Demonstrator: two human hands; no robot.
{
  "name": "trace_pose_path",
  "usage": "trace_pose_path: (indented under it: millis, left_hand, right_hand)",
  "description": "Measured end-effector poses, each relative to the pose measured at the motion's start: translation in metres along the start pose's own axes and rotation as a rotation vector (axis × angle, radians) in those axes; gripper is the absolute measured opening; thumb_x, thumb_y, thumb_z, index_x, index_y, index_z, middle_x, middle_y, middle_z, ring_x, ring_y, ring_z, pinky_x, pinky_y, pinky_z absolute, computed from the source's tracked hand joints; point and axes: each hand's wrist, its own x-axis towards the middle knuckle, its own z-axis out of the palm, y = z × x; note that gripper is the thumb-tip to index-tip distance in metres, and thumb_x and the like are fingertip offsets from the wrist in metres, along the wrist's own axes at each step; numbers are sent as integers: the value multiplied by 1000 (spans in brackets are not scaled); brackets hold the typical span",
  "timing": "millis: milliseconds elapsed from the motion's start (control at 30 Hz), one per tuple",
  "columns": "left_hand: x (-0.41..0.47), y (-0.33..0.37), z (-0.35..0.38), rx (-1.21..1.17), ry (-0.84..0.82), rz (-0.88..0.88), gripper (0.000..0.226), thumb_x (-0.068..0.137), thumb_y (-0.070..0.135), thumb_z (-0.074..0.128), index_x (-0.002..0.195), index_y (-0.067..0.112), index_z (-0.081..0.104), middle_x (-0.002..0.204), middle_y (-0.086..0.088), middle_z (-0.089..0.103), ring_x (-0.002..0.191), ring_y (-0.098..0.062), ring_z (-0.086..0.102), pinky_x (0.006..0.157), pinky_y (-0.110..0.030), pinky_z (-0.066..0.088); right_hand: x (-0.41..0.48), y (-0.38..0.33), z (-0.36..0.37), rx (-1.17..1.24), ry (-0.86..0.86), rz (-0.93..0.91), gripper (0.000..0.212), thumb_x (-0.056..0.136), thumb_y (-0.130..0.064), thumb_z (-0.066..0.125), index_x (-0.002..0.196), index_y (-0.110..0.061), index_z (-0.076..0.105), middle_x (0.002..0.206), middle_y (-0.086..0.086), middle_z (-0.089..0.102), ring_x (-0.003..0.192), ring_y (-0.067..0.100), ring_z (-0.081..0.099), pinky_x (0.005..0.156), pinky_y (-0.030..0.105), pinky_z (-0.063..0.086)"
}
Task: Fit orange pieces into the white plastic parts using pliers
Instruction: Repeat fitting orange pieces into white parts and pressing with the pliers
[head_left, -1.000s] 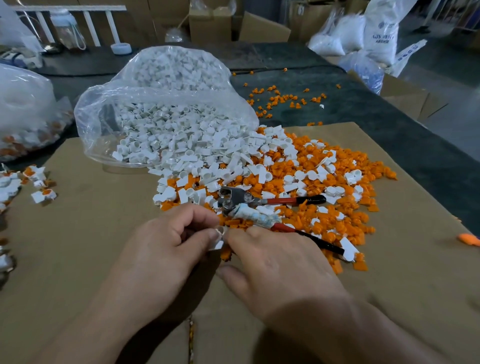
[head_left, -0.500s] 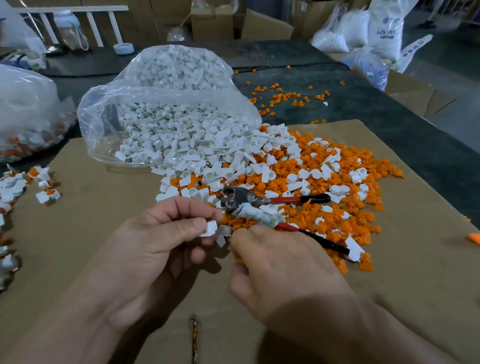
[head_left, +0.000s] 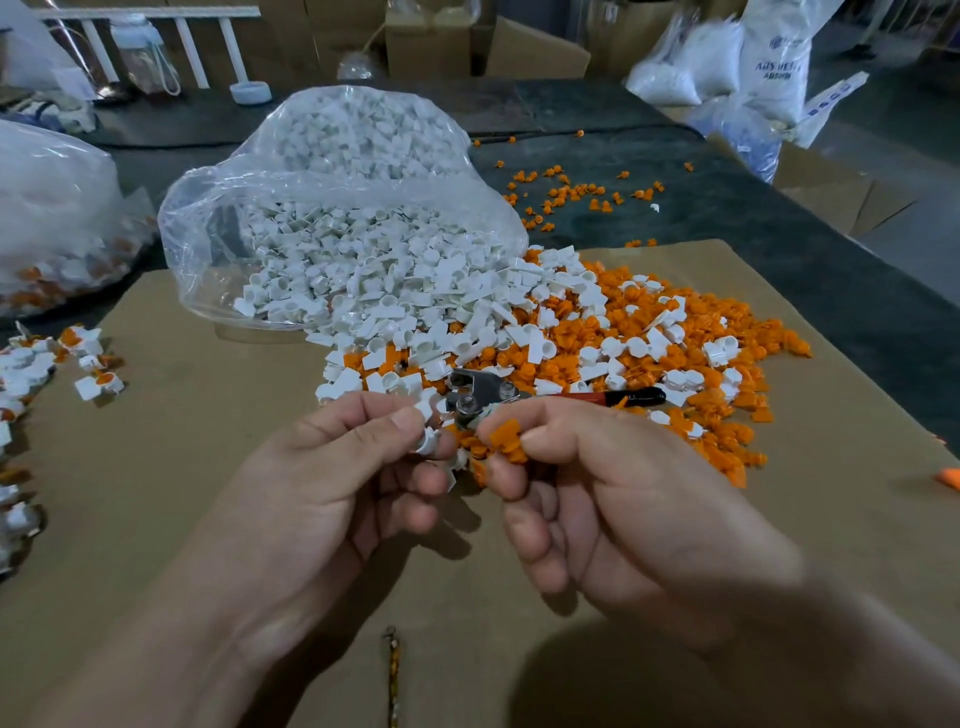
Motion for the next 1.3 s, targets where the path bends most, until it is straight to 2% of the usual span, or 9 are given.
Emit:
trace_pose_path:
  millis: [100,233,367,567,733,867,967,1200,1300]
  left_hand:
    - [-2,1,1,-10,8,5,5,63,22,77,67,20,76,74,-13,72,52,-14,66,40,-19,49]
    - [-2,0,1,23,8,13,12,56,23,82,66,20,76,74,-13,73,56,-15,69,41,-21,51]
    - [-2,-3,0,155,35,48,13,62,17,84,66,18,71,57,-4,54,49,-11,51,41,-22,45]
    - [-5,-1,4,53,9,31,4,64,13,73,63,16,69,60,-9,58,46,-12,53,35,-21,43]
    - [-5,-2,4,97,-6,69,19,51,23,79,65,15,68,61,-14,60,47,-15,54,37,-22,43]
    - [-8,-5,4,144,-27,118,16,56,29,77,62,20,66,54,-5,56,45,-15,50,39,-22,43]
    - [-8,-7,4,146,-28,160,16,58,30,78,64,20,67,55,-3,55,47,-14,52,40,-23,43]
    - [-12,-8,3,137,-71,197,22,62,27,80,79,16,70,64,-8,60,52,-15,57,45,-26,47]
    - [-12,-8,8,174,-55,239,23,63,23,79,86,19,75,64,-7,61,51,-15,57,45,-26,46]
  right_hand:
    - [-1,-1,0,91,-70,61,22,92,-9,38,101,-7,57,67,8,56,44,15,50,36,22,40]
    - [-3,-2,-6,160,-128,67,33,86,-10,41,102,-14,70,70,6,55,44,13,49,37,21,39]
    - [-3,-4,-6,137,-164,61,36,83,-10,40,94,-19,73,70,6,56,44,13,51,37,21,40]
    - [0,-1,-3,153,-156,2,13,88,-10,57,101,-11,57,79,17,65,56,23,66,42,26,53]
    - [1,0,-4,125,-149,-49,10,86,-20,65,84,-12,72,83,17,69,65,21,71,48,26,56]
    - [-1,-1,-4,172,-117,-40,27,81,-12,66,106,-3,59,88,19,71,72,26,73,49,27,56]
    - [-3,-5,-2,205,-152,-24,34,82,-10,62,113,-2,51,93,18,71,74,24,73,49,26,56]
    - [-3,-5,-5,225,-286,22,21,93,-16,55,99,-1,67,89,15,70,73,20,73,52,26,58]
    - [-1,-1,-6,130,-230,-47,15,89,-18,62,98,-6,67,86,19,67,67,23,71,48,27,56]
